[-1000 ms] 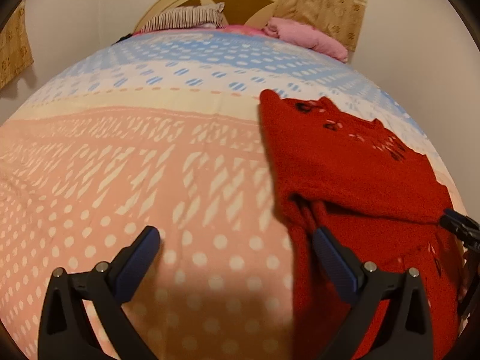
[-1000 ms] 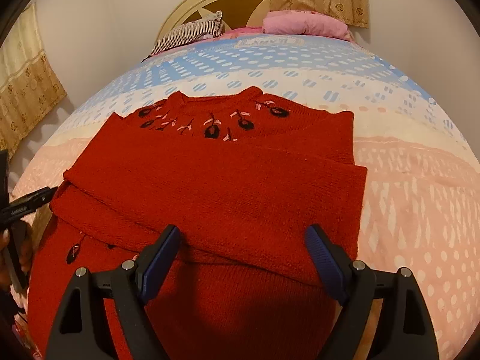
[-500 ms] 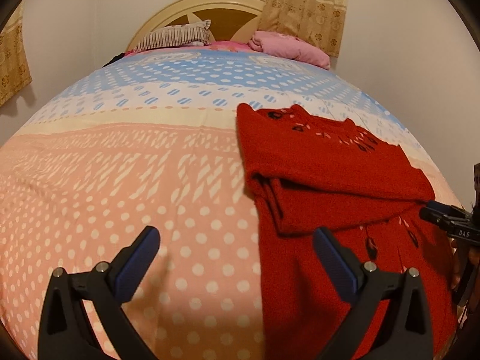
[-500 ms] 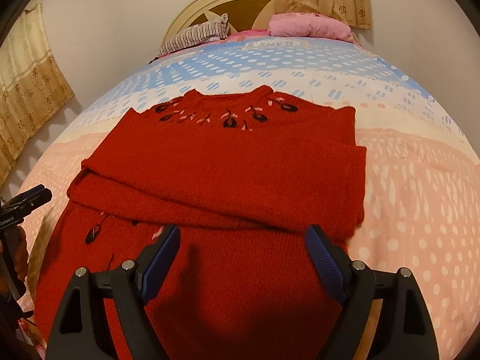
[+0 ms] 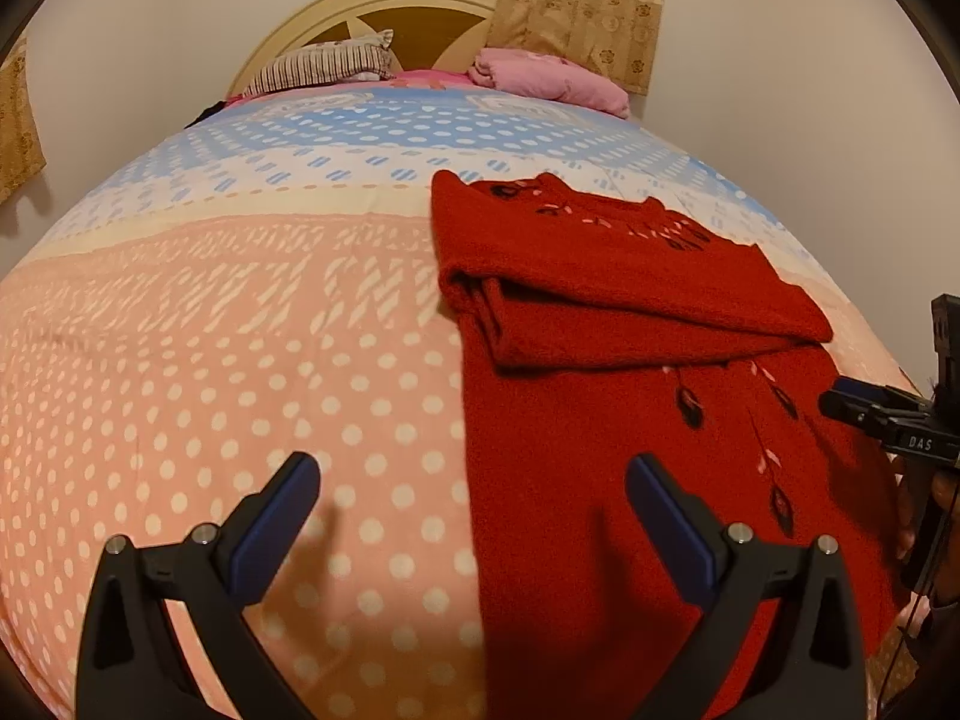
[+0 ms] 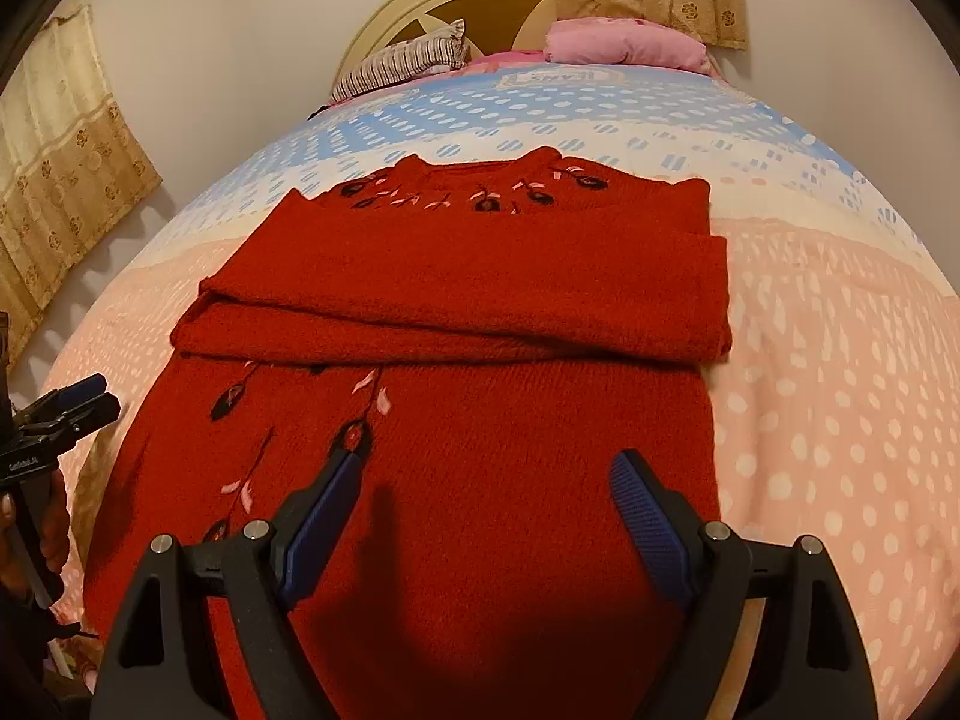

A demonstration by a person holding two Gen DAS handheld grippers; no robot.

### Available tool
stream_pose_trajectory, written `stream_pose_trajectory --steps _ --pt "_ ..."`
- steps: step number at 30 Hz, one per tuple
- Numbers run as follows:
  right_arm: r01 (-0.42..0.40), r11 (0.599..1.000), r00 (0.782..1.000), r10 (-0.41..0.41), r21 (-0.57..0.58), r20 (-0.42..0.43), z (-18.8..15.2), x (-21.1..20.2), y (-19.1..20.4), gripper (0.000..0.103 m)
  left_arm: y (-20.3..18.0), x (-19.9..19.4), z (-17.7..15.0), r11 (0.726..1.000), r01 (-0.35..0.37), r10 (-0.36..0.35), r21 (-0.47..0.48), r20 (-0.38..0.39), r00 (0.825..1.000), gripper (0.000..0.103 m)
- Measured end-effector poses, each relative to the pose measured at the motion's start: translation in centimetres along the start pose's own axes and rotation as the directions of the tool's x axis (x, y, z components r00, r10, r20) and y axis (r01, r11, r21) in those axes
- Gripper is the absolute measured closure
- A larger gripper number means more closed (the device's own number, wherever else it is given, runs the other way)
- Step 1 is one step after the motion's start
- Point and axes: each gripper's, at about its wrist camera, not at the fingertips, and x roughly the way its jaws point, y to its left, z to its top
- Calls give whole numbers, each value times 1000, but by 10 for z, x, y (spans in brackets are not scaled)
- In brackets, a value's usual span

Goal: Fold small clothes
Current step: 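Open the right gripper and move both grippers toward the sweater hem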

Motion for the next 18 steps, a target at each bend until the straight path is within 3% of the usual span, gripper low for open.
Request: stream_pose_trajectory --steps 18 --pt "2 1000 1000 -3 -29 -13 -39 -27 13 17 -10 -26 -44 999 12 -10 49 -34 999 0"
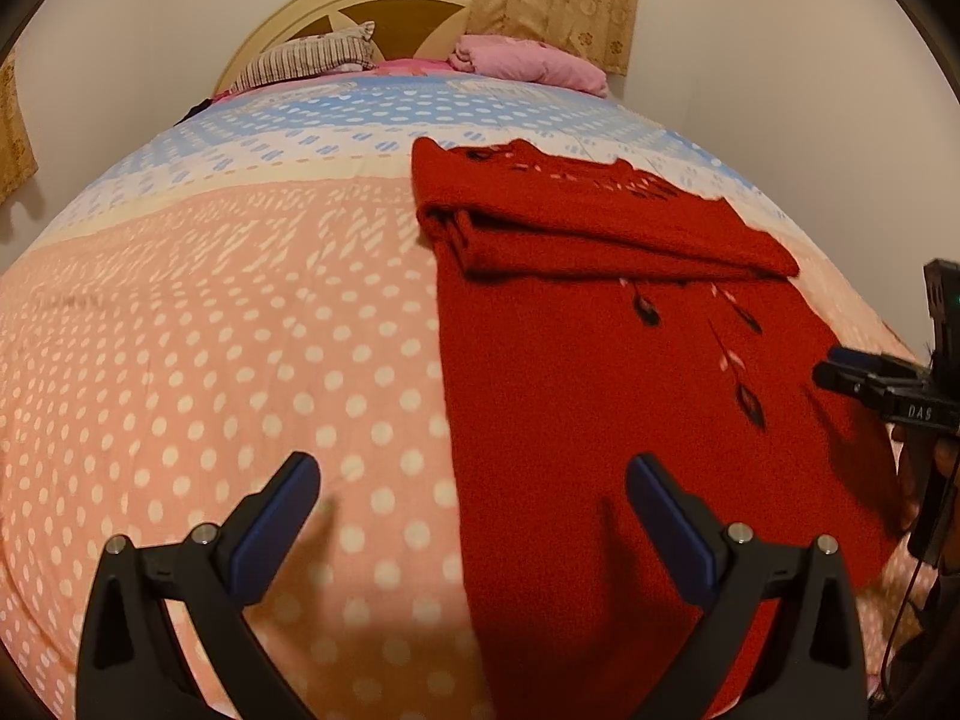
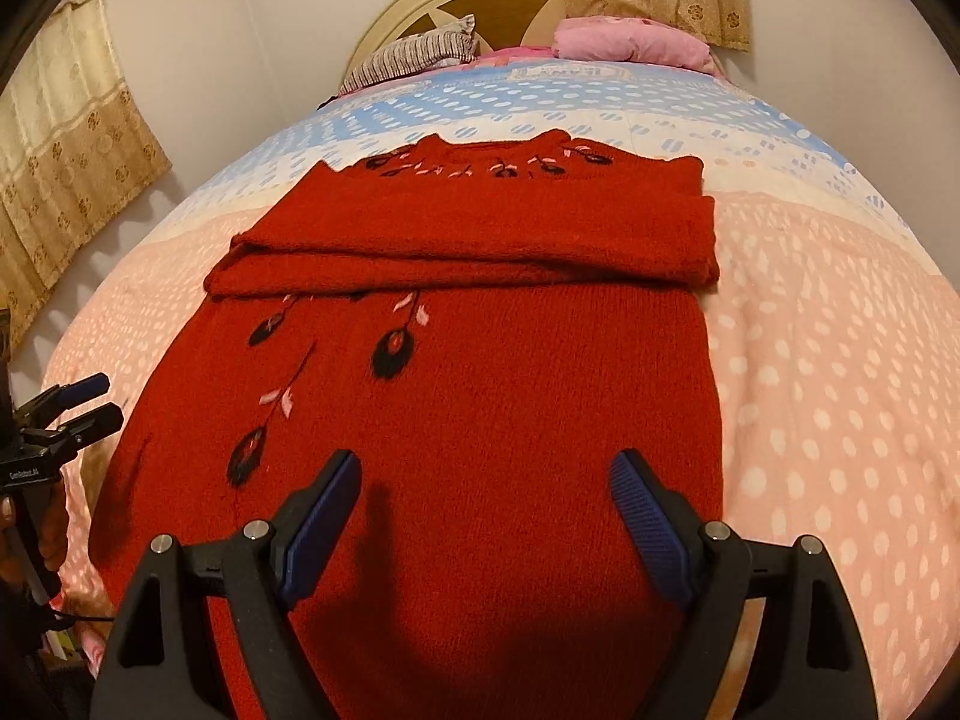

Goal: Fold small clothes
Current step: 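Open the right gripper and move both grippers toward the sweater hem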

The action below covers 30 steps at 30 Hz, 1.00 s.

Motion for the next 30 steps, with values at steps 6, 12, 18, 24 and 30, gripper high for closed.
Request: stream_pose_trajectory --steps 6,12,18,24,30 --pt "11 1000 1000 -11 -27 -6 -12 -7 7 17 0 -9 -14 1000 -2 2 5 -9 1000 0" --pt "14 999 1000 -15 -50 -19 -23 -12 13 17 -3 -13 -20 1000 6 -6 8 -12 1000 0" --pt "29 996 999 -31 -81 -19 -35 -16 21 17 -9 -14 -26 1000 10 -10 20 -22 1000 0" --pt "36 994 999 -38 -101 -20 -45 -22 24 17 -12 -18 -33 1000 16 -15 26 -30 999 0" --pt "42 992 999 -44 -118 -15 -56 -27 28 15 -16 -17 -42 999 17 -16 34 -45 999 0"
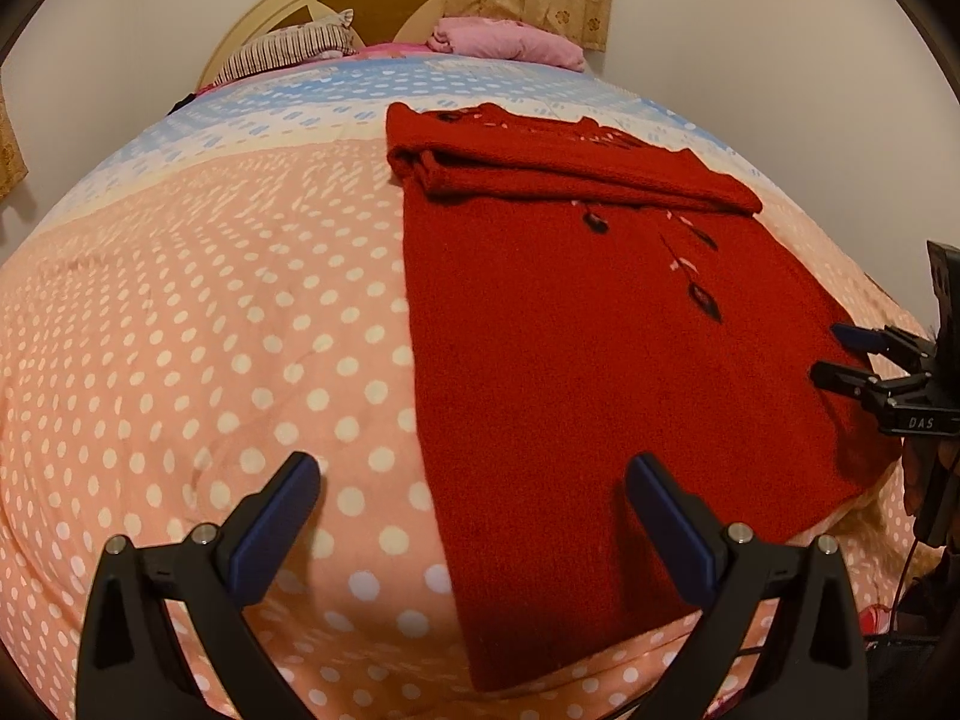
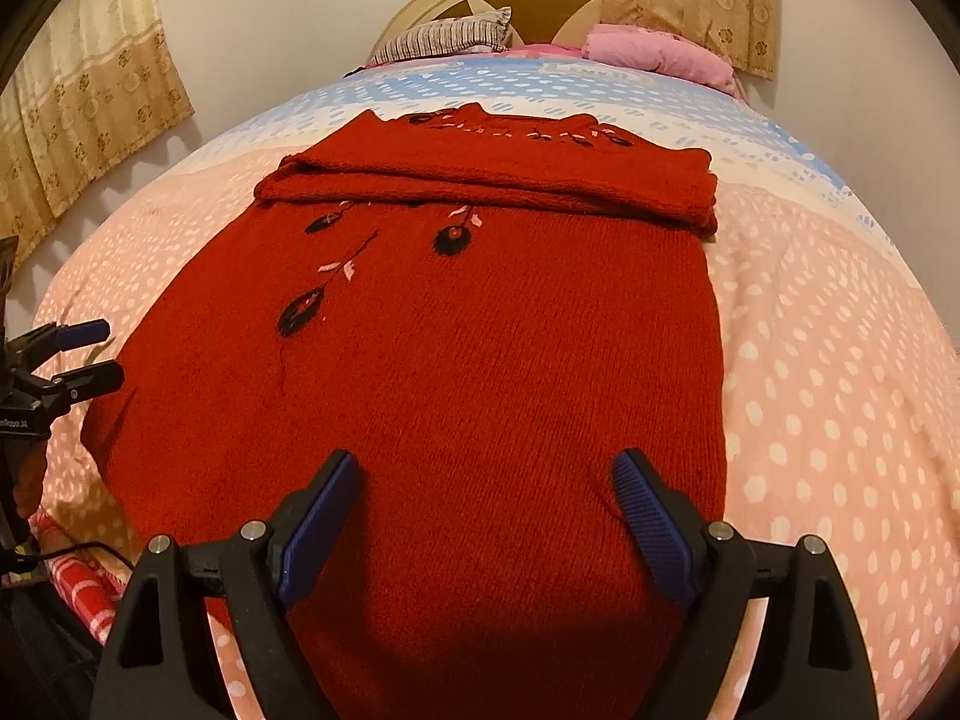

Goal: Fold small clothes
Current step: 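Open the right gripper and move both grippers toward the sweater hem, then grasp the sweater hem with the left gripper while the right gripper grasps it too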

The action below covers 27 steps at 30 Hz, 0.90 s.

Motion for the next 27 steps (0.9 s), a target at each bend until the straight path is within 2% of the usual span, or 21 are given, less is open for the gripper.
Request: stream_pose_trajectory --steps 10,13,19,22,24,27 --pt "22 999 999 -21 -30 24 -15 -7 7 14 0 0 -13 1000 12 -12 -10 -24 1000 1" --pt "8 1000 1000 -8 -26 18 -21 -11 6 11 1 -5 -18 999 40 -40 -21 -25 999 5" --pt "2 999 1000 -1 -48 19 -34 -18 6 10 7 -18 -26 982 152 -158 -108 -44 987 17" --pt "-8 999 1000 9 -39 22 -36 -20 3 10 4 -21 -29 978 171 -178 -122 -51 983 25" --pt "-14 999 1000 14 -35 26 -37 -21 2 10 3 -21 -32 973 192 -200 -128 -58 978 26" --pt "-9 999 999 10 -38 35 -38 -20 2 10 -2 -20 -33 974 185 -193 -131 -51 980 27"
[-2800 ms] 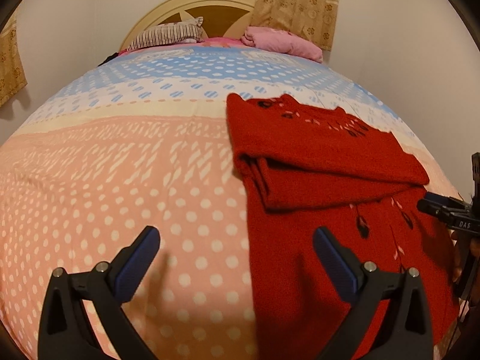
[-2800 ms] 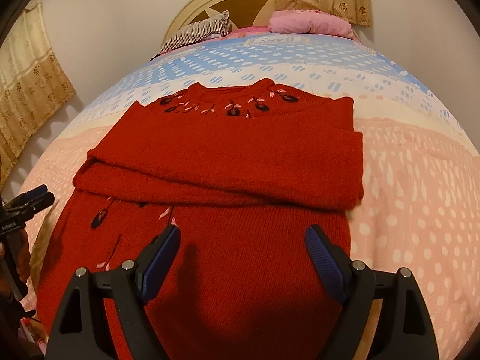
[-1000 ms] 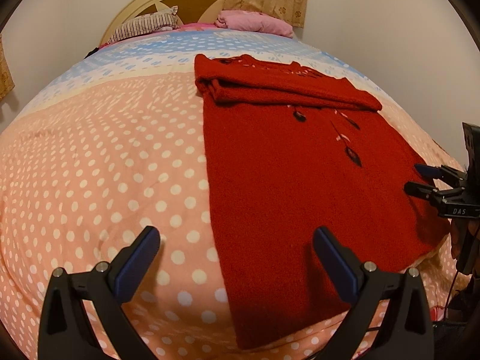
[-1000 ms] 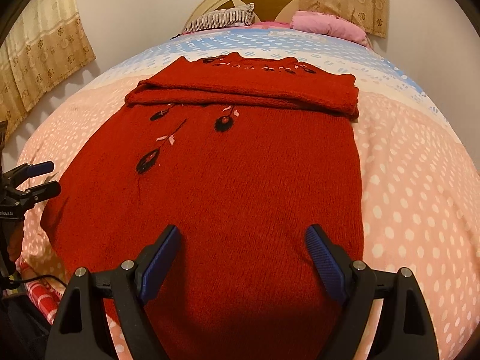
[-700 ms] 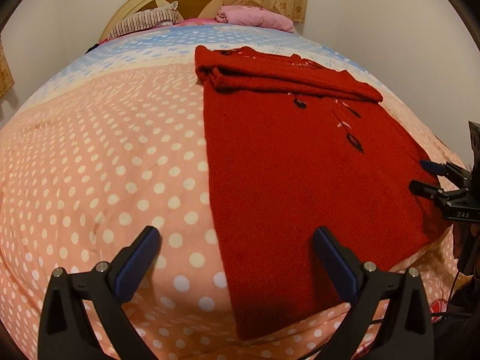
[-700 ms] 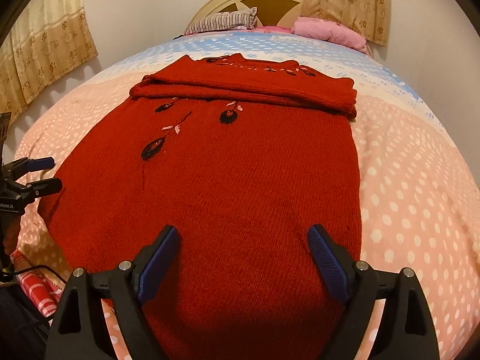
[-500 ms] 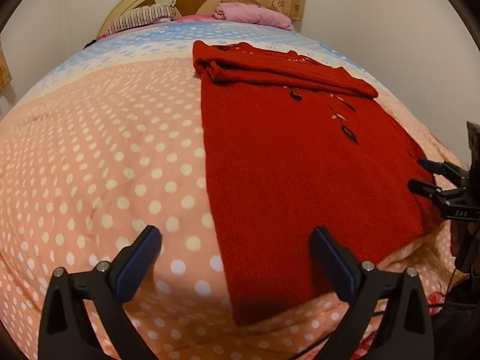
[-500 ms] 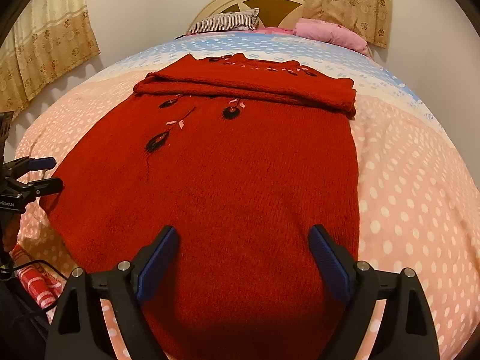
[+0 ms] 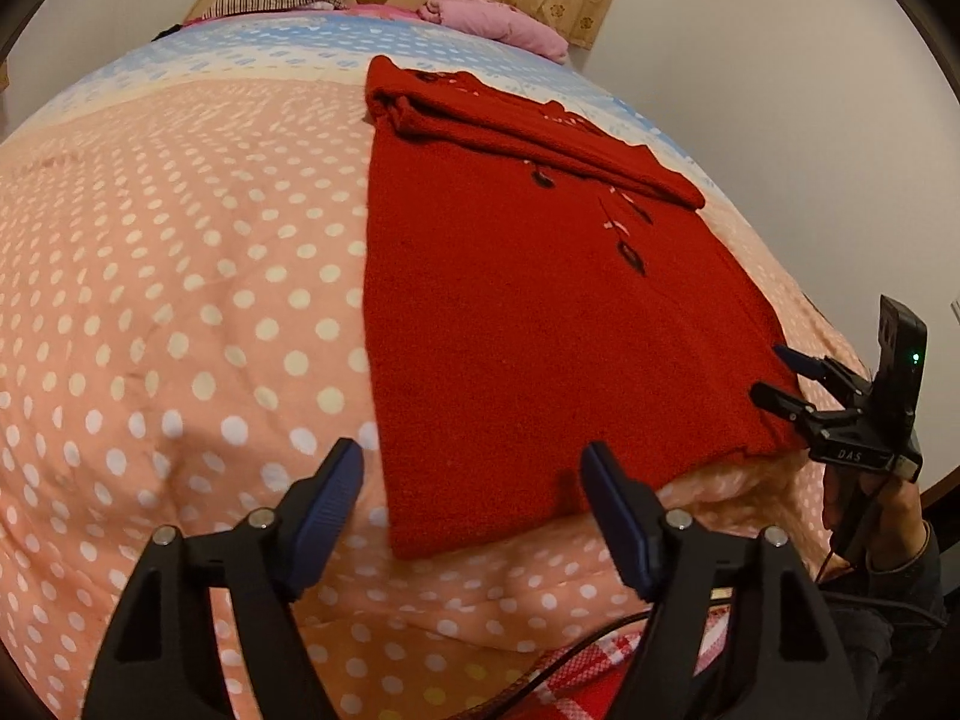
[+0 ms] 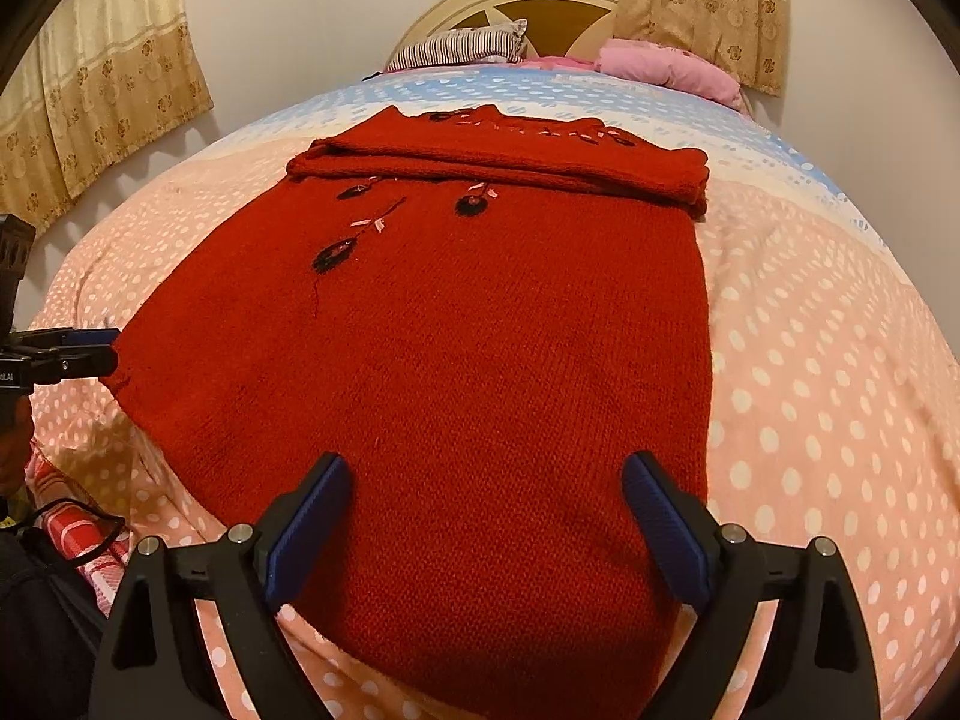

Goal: Fold small clothes
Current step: 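Grasp the sweater hem with the left gripper while the right gripper grasps it too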

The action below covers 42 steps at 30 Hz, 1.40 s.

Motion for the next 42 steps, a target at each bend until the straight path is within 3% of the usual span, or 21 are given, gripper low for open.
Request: stream_pose_trajectory --steps 5,8,9,10,11,12,19,23,27,30,32,34,36,38,39,41,42 --pt "10 1000 1000 -10 -14 4 -2 -1 2 10 -8 3 -3 998 -48 48 35 2 999 34" --pt "-3 1000 1000 3 -4 7 -3 -2 0 10 -6 3 -2 996 -75 75 38 3 997 45" --pt "-7 1000 1000 7 0 8 -3 -3 -1 10 -5 3 -2 996 -85 85 37 6 996 53" --pt "-11 1000 1000 11 3 8 -4 -4 -2 10 -5 3 -2 995 -94 94 37 7 996 74" --pt "-16 1000 1000 16 6 7 -4 -5 -3 10 -4 2 -2 994 -105 105 38 10 994 86" --pt "-20 1000 1000 20 8 6 -4 -6 -3 10 -2 2 -1 995 -90 90 32 1 996 92" --pt "-49 991 999 46 127 28 -12 -29 -28 10 5 -4 1 999 -47 47 -1 0 999 94" --pt "-28 980 999 23 199 30 -28 -43 -49 10 8 1 -2 999 -46 45 -9 -9 999 94" --pt "-53 968 999 49 245 20 -41 -44 -59 10 7 1 -2 999 -53 53 -10 2 999 90" --pt "-84 967 996 81 239 24 -42 -44 -56 23 7 1 -2 999 -47 47 -14 1 999 86" --pt "-113 968 994 112 223 16 -41 -42 -50 37 7 2 -1 999 -39 39 -14 -1 999 80" --pt "-121 971 992 123 206 4 -42 -41 -44 41 5 2 -2 999 -30 30 -12 0 1000 73" --pt "-140 970 990 144 197 -4 -44 -41 -40 47 1 3 -3 999 -37 37 9 2 999 72" --pt "-158 967 987 162 202 -8 -47 -41 -39 59 3 2 -4 999 -37 37 7 3 999 77" --pt "-160 966 986 165 204 -7 -48 -41 -40 65 4 1 -4 999 -53 53 5 4 999 94" --pt "-195 951 980 200 239 2 -51 -40 -47 91 9 0 -2 999 -41 41 -4 1 999 94" --pt "-225 937 973 230 267 12 -54 -39 -52 91 12 -3 -2 999 -33 33 -22 7 999 94"
